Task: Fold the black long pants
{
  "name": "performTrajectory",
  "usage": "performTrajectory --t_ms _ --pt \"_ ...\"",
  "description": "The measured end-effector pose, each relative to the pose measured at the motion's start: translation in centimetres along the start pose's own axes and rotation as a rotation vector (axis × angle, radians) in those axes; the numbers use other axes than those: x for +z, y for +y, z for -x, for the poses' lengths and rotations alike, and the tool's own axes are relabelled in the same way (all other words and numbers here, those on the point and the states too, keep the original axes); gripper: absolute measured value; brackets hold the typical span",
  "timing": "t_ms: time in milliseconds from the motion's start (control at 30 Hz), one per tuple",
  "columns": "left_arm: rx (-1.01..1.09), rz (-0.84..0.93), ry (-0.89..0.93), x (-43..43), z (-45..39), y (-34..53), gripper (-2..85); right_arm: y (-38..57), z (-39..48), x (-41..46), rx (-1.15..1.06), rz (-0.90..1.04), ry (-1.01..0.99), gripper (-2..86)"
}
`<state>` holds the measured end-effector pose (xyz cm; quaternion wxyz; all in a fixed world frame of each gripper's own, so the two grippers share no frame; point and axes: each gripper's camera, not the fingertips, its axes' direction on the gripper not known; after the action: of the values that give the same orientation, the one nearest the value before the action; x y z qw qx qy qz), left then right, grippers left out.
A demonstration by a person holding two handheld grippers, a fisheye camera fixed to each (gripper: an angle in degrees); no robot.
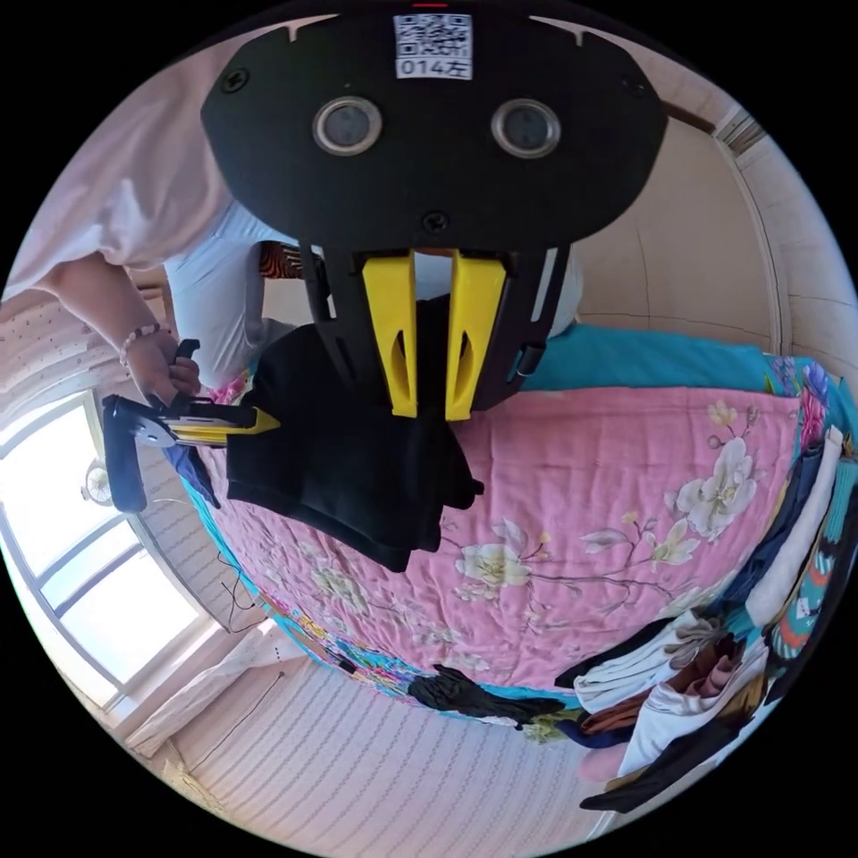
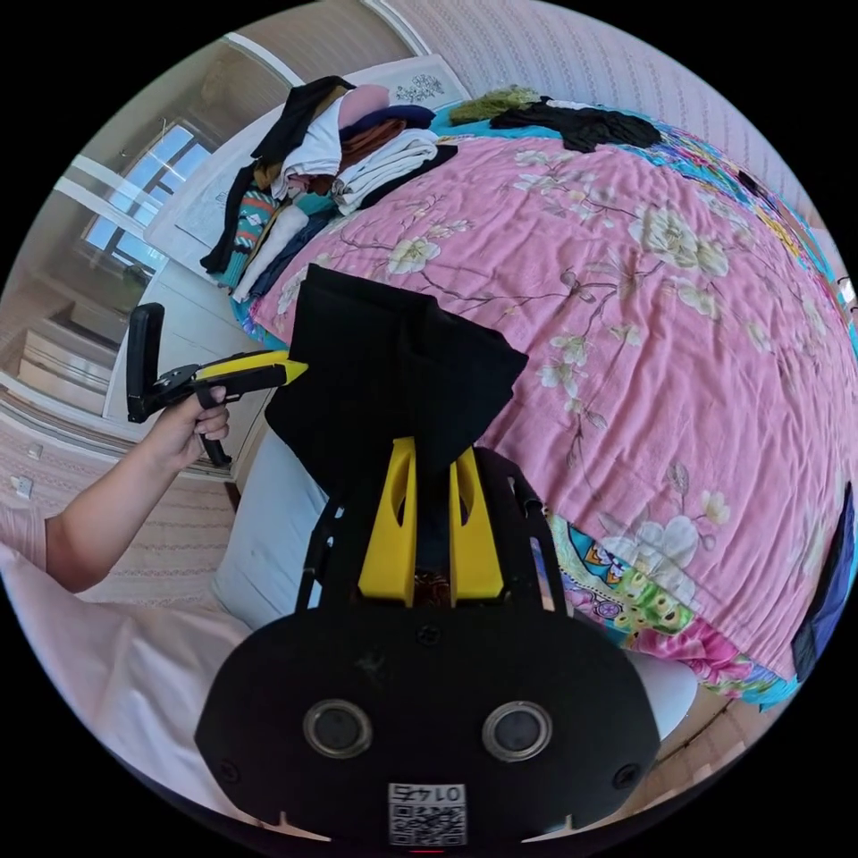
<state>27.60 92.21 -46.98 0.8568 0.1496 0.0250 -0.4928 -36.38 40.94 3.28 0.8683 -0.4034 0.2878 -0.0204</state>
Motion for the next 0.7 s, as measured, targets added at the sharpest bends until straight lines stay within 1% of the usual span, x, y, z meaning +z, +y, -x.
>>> performTrajectory --t_ms 67,167,333,433,500,567,633,700 --pt "-0.011 -0.02 0.013 -0.2 -1.9 -0.1 5.1 1.4 -0.3 -1.9 -0.031 -0.026 0.013 5.3" --pt "0.025 -0.047 0.027 -0.5 -6.2 -0.8 5.1 3.5 -1.3 -5.0 -0.073 -0.064 0.022 5.3" --pt "0.1 -0.044 0.136 1.6 -14.6 -3.0 5.0 7.5 -5.6 -11.5 -0.098 -0.122 0.05 5.7" --pt "0.204 0.013 0.207 4.8 -21.2 -5.3 5.0 10.8 -9.3 -16.2 -0.054 -0.147 0.11 5.7" --pt "0.356 0.079 0.255 7.6 -27.5 -7.7 5.0 12.9 -11.5 -19.5 -0.038 -0.15 0.167 5.8" --pt "0.447 0.116 0.314 9.6 -32.4 -9.6 4.9 15.9 -14.5 -24.1 -0.017 -0.139 0.239 5.9" --pt "0.49 0.141 0.392 11.5 -37.1 -11.6 5.0 17.8 -16.9 -27.8 0.016 -0.124 0.302 6.0" --pt "0.554 0.134 0.457 14.0 -44.2 -14.4 5.2 19.6 -19.6 -31.7 0.065 -0.118 0.372 6.2"
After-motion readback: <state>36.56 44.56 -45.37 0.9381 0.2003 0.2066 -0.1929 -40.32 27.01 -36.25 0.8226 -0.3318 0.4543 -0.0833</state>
